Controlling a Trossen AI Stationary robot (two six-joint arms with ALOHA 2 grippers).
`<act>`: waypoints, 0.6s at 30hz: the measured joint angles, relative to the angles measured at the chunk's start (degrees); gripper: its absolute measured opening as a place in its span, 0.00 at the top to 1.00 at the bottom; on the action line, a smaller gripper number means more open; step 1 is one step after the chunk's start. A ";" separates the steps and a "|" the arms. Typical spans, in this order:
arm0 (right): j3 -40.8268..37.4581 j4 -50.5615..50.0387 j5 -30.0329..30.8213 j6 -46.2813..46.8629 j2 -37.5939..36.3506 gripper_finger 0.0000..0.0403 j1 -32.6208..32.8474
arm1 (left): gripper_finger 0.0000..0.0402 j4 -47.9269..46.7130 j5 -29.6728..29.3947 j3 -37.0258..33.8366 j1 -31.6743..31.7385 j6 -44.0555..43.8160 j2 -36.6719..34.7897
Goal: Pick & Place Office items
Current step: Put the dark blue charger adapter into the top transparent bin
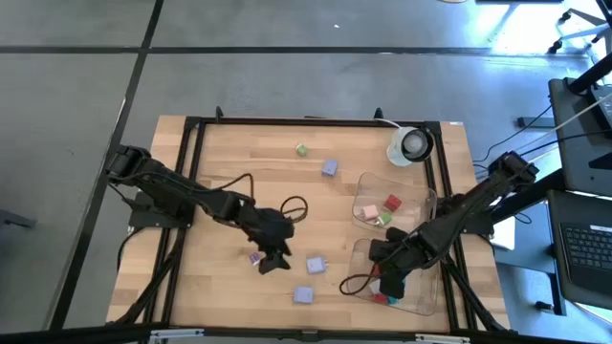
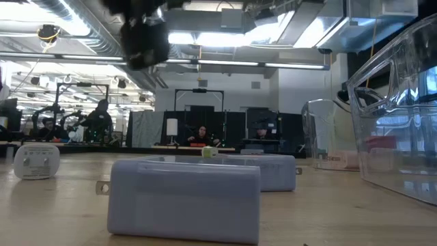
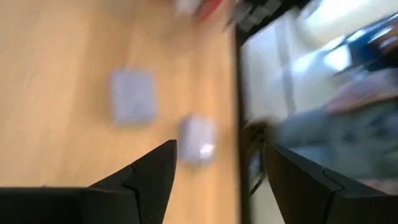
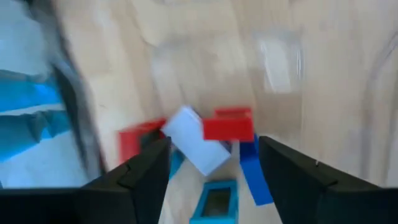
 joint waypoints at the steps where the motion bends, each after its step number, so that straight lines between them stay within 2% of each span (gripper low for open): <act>1: 1.34 -0.87 0.82 -1.28 -0.65 0.39 -0.17 | 0.41 -3.02 -0.35 0.00 -0.01 0.72 0.00; 6: 8.24 -6.14 8.32 -9.50 -4.73 0.39 -1.04 | 0.41 -12.20 -1.91 0.00 -0.50 6.75 0.00; 11: 15.29 -11.75 20.08 -16.68 -8.52 0.39 -1.79 | 0.43 -19.25 -1.59 0.00 -3.28 23.06 0.00; 15: 20.68 -15.12 33.96 -15.31 -10.36 0.39 -1.79 | 0.43 -25.30 -2.05 -0.04 -6.39 35.74 0.00; 18: 24.16 -14.92 38.82 -12.08 -11.19 0.39 -1.82 | 0.43 -27.46 -3.53 -1.04 -8.32 43.44 0.00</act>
